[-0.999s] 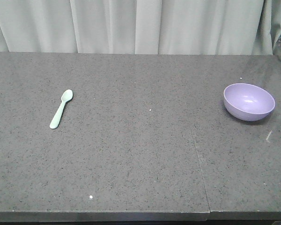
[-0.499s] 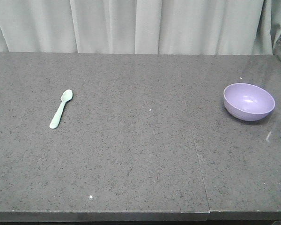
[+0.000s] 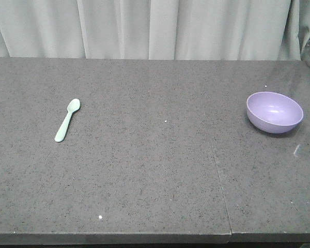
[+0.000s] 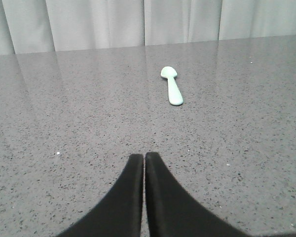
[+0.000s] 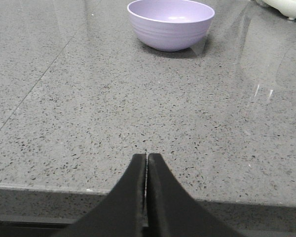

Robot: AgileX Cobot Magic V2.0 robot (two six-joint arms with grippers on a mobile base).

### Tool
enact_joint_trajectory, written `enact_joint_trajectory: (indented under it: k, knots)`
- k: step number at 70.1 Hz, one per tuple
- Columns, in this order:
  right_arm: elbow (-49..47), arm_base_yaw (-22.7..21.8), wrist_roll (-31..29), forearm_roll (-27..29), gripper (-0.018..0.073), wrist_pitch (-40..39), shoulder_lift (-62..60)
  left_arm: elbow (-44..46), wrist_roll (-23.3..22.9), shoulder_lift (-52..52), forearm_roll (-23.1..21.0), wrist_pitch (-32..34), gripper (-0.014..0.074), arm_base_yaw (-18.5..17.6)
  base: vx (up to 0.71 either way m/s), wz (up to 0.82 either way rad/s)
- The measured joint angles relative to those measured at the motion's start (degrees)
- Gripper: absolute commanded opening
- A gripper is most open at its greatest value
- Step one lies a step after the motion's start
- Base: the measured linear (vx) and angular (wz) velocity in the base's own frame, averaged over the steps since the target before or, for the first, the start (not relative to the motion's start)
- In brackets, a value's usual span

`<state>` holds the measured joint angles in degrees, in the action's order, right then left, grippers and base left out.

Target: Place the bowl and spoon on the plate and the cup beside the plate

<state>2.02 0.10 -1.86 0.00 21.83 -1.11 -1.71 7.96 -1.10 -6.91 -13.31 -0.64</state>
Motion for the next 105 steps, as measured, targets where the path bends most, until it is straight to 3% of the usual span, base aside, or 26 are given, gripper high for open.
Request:
enact_joint_trajectory:
  k: [11,30,46,62,81,96,105]
  knots:
    - [0.00,0.00,-0.06,0.00,-0.0003,0.00,0.00,0.00,0.00,0.00,0.00,0.00,-0.0007,0.00,0.00,0.00]
    - [0.00,0.00,-3.52,-5.92,-0.0003,-1.22,0.00,0.00,0.00,0.00,0.00,0.00,-0.0007,0.00,0.00,0.00]
    - [0.00,0.00,-3.18,-2.59,-0.0003,-10.44,0.00,0.00,0.00,0.00,0.00,0.32,-0.0007,0.00,0.00,0.00]
    - [-0.34,0.00,0.67,-0.40,-0.0003,-11.12,0.00,1.35,0.00,0.00,0.00,5.40,-0.0007,0.00,0.00,0.00]
    - [-14.29,0.00,2.35,-1.06,-0.0003,-8.39,6.17,16.85,0.00,4.09,0.00,4.81,-0.0007,0.00,0.00,0.00]
    - [-30.04,0.00,2.36,-4.73,-0.0003,2.12,21.08,33.21,1.72,17.95,0.05,-6.07,-0.0007,0.00,0.00,0.00]
    - [-36.08,0.00,2.36,-4.79,-0.0003,7.92,29.22,38.23,1.97,25.42,0.05,-10.25,-0.0007,0.00,0.00,0.00]
